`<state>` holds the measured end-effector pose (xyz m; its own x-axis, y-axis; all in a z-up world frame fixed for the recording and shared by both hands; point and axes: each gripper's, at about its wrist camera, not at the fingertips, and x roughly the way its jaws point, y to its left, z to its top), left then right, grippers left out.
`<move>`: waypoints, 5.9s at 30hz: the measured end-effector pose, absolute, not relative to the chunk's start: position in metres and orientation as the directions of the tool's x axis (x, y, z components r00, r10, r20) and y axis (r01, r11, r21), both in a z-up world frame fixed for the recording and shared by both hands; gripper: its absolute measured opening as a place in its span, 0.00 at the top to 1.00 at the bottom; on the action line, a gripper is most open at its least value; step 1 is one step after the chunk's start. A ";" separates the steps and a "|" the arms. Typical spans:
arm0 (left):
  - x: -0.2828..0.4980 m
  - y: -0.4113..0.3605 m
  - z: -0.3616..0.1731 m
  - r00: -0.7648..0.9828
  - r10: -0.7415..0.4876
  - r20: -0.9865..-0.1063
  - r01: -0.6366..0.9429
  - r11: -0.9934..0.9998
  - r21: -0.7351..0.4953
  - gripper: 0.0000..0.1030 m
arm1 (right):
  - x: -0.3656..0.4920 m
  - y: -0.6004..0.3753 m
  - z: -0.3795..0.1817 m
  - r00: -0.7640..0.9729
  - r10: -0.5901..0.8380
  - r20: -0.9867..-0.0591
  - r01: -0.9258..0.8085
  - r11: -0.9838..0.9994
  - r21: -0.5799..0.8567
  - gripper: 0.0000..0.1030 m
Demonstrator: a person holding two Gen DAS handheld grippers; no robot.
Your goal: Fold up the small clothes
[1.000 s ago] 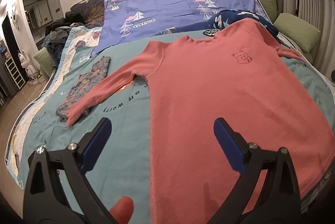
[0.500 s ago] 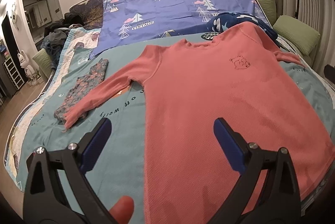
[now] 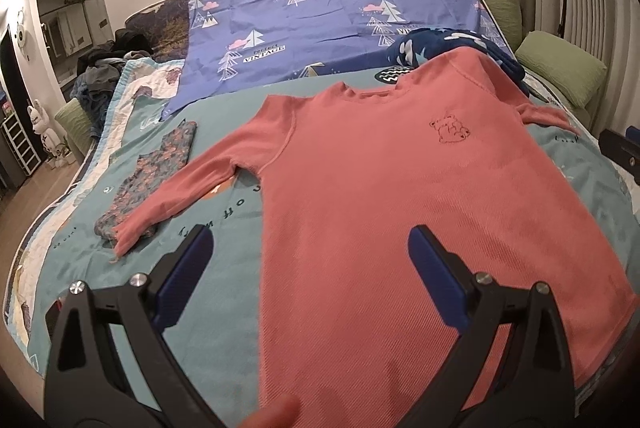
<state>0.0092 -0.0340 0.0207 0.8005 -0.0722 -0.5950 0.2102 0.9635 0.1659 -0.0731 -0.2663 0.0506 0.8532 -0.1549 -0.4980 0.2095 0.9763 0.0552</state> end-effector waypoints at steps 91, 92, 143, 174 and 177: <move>0.202 -0.135 0.012 0.490 -0.569 -0.661 0.491 0.806 -0.330 0.88 | 0.097 -0.303 0.012 0.721 -0.081 -0.689 0.201 0.975 0.097 0.14; 0.196 -0.135 0.010 0.477 -0.574 -0.665 0.504 0.799 -0.328 0.83 | 0.096 -0.305 0.012 0.719 -0.070 -0.692 0.200 0.974 0.109 0.14; 0.283 0.040 -0.006 0.625 -0.398 -0.671 0.199 0.913 -0.356 0.33 | 0.133 -0.318 0.020 0.718 0.181 -0.672 -0.003 0.967 0.256 0.97; 0.274 0.055 -0.021 0.649 -0.278 -0.708 0.187 0.960 -0.206 0.52 | 0.170 -0.306 -0.014 0.582 0.298 -0.757 -0.031 0.938 0.346 0.78; 0.251 0.043 -0.021 0.642 -0.317 -0.698 0.280 0.945 -0.171 0.42 | 0.183 -0.296 -0.022 0.537 0.375 -0.755 -0.059 0.910 0.410 0.60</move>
